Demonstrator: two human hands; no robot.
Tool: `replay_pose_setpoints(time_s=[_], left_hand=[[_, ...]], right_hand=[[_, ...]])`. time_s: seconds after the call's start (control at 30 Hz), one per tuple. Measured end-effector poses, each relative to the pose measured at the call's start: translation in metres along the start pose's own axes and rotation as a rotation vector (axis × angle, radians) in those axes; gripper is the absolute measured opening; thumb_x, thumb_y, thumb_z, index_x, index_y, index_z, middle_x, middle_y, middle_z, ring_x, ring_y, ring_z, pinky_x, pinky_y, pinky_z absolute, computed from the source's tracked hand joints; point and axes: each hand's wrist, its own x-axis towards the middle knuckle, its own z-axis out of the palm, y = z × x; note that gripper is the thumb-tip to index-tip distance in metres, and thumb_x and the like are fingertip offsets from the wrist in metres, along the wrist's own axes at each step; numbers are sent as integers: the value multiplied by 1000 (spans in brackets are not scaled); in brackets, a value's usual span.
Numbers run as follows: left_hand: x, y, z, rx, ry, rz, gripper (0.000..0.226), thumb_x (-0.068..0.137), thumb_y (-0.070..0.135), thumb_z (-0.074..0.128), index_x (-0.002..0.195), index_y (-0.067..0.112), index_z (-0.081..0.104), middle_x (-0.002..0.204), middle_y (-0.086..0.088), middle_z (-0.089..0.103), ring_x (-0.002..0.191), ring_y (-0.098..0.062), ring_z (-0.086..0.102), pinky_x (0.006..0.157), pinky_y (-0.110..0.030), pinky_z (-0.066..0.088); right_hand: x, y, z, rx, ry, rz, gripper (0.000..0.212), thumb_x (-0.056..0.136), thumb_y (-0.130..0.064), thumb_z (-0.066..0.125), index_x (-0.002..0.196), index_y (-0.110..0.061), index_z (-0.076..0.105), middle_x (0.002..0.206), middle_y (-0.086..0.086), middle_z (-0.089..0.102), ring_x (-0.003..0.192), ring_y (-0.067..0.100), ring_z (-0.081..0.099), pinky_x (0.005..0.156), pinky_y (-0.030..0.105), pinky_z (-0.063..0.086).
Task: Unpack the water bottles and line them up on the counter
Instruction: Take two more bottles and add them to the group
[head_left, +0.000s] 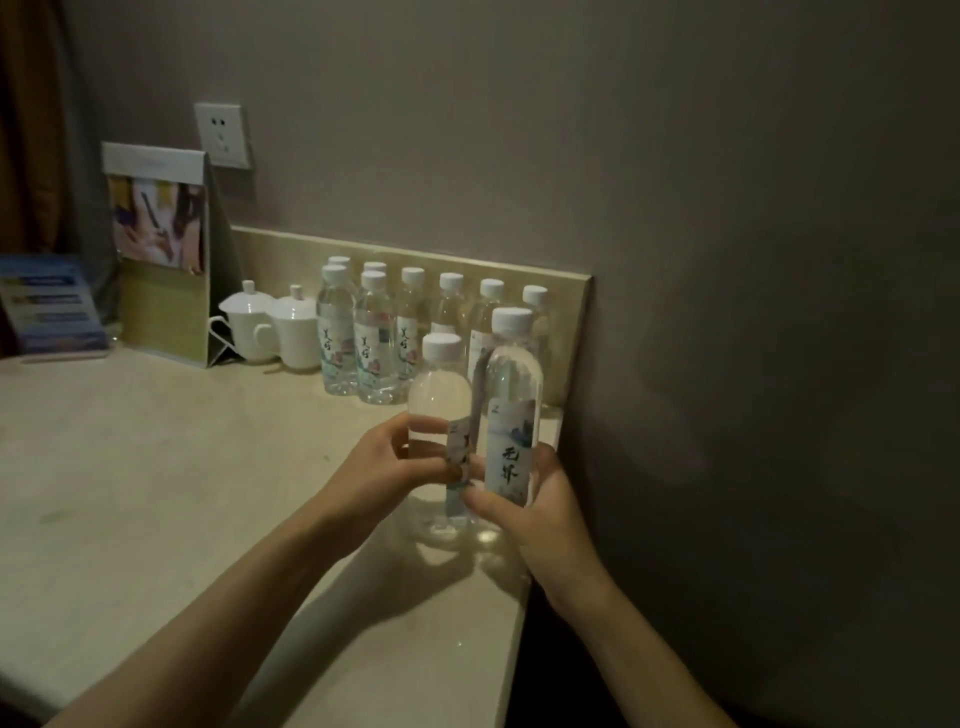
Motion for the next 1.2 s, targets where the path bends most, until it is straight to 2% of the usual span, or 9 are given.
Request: replay_pose_setpoints(time_s=[0.07,0.2,0.33,0.5,0.6,0.87,0.93,1.03,1.2], left_hand=[[12,-3,-8,16,-28,21,59,62,21,83,117,20,62,101,1,77,95,-13,74,79,-29,58],[44,-10,-23,64,-97,71,56,75,1,78,123,22,58,104,4,77,94,-9,74,72,-16,57],[76,-16,-46,125,-171,103,58,76,3,75,123,28,53,101,12,76,94,-2,72,70,-16,57],[112,-23,-75,84,-171,110,73,65,10,70,131,26,45,96,5,77,90,-7,73,75,-23,59],[128,-26,-91,103,-209,106,81,68,19,83,137,27,42,109,0,73,100,-12,71,91,-37,57],[146,-19,-119,475,-329,238,53,68,41,84,113,39,56,108,14,65,100,-4,63,86,-29,54],[141,-17,-117,482,-285,309,50,70,34,84,105,46,50,104,18,61,96,-1,62,81,-22,51],[132,-17,-113,517,-170,364,49,74,31,83,113,33,53,110,9,61,100,-9,61,87,-31,54],[116,-25,-110,941,-22,270,65,72,61,74,123,25,55,114,4,64,101,-16,63,84,-36,56]], right_hand=[[13,7,0,-65,22,-3,64,70,-19,85,120,-21,46,107,4,68,94,13,71,78,37,61],[43,20,8,-141,56,-1,67,70,-24,85,122,-27,42,99,-9,71,92,1,70,67,18,57],[76,27,25,-234,83,21,77,70,-33,83,132,-36,37,110,-11,69,102,10,69,82,35,60],[107,31,52,-260,152,40,84,64,-30,86,135,-30,41,113,-10,70,102,4,68,82,28,59],[119,33,66,-295,210,57,79,65,-27,87,133,-25,45,113,-8,71,102,5,68,87,30,57],[123,35,82,-327,300,125,76,69,-23,86,134,-22,45,115,-4,70,102,10,69,85,30,58],[120,31,85,-458,323,148,79,66,-38,85,132,-24,44,115,-4,69,103,12,68,85,30,58],[115,23,89,-756,384,190,90,54,-67,68,131,-29,44,121,-1,61,112,21,59,94,44,52],[108,26,90,-756,457,162,65,70,-55,71,123,-30,43,121,-6,56,112,18,58,90,44,54]])
